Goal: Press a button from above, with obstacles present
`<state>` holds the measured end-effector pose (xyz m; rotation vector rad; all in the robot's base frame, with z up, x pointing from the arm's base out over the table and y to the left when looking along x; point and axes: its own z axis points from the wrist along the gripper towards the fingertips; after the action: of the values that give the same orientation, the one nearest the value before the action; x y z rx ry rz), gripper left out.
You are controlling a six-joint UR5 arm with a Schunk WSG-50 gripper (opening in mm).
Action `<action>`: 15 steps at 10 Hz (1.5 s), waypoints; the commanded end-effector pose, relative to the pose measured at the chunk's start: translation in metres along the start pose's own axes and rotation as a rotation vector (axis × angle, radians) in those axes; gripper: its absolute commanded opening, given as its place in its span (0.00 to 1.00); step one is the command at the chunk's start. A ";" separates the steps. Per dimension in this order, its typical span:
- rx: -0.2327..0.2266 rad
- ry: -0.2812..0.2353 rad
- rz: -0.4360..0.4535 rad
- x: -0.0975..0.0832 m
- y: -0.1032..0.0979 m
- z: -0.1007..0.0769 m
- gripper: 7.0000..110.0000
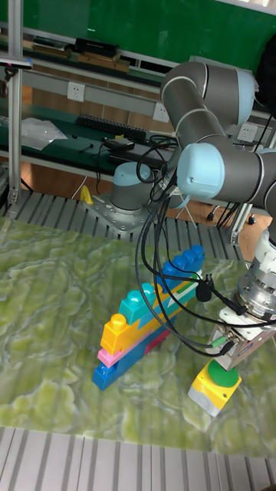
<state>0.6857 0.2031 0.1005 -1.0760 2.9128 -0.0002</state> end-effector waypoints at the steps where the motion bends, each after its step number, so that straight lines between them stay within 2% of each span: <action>1: 0.001 -0.001 0.006 0.001 0.000 0.007 0.00; 6: 0.008 -0.005 0.021 0.001 0.007 0.013 0.00; 7: 0.002 0.000 0.021 0.001 0.008 0.009 0.00; 9: -0.014 0.052 0.020 0.014 0.012 0.008 0.00; 10: 0.007 0.096 0.019 0.025 0.007 0.007 0.00; 11: 0.001 0.125 0.017 0.032 0.009 0.006 0.00; 13: -0.037 0.120 -0.012 0.031 0.018 0.006 0.00; 15: -0.052 0.124 -0.033 0.032 0.021 0.006 0.00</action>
<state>0.6553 0.1950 0.0915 -1.1323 3.0125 -0.0365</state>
